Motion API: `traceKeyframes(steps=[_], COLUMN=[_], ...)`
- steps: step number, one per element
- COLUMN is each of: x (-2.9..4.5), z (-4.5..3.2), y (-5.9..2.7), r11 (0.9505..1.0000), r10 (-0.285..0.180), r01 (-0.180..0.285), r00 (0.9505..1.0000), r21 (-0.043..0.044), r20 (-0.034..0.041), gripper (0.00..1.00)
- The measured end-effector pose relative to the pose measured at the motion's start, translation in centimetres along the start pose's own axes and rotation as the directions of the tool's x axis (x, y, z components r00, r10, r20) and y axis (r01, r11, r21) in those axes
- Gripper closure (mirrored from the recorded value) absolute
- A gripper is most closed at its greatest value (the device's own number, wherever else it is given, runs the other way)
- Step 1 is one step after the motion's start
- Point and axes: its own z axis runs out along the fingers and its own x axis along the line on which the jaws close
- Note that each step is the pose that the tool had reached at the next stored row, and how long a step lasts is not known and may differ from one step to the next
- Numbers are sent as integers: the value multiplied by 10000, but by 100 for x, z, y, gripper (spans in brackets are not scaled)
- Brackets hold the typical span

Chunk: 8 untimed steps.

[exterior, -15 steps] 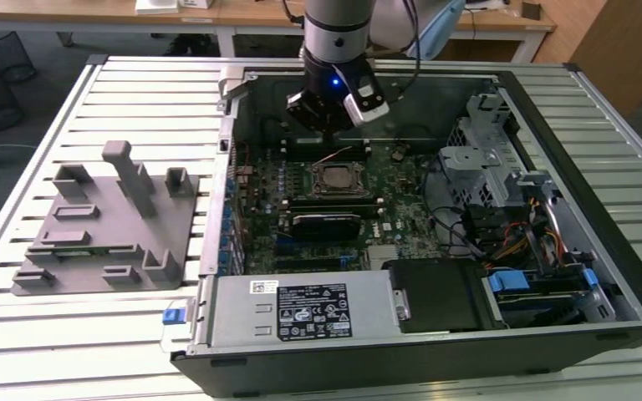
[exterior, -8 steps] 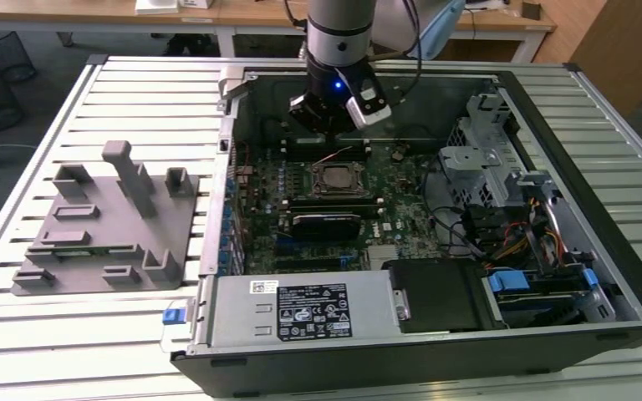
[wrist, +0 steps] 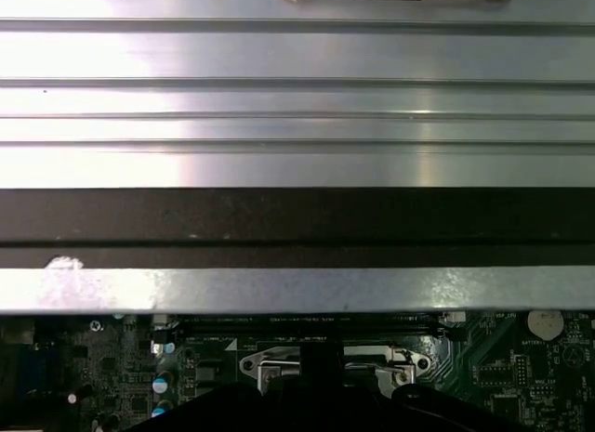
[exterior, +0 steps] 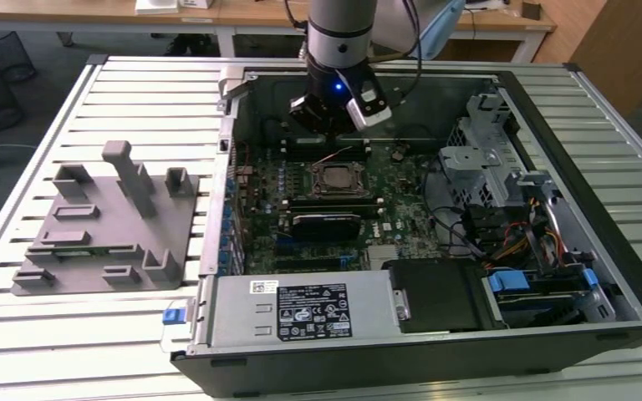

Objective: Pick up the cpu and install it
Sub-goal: 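Install the first cpu locking lever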

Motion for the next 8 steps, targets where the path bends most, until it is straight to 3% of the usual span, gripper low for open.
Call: traceKeyframes(steps=[8], x=[-35], z=[39], y=[-3], r11=[10000], r10=[-67], r01=[67], r00=[10000], r21=[0], r20=[-8], gripper=[89])
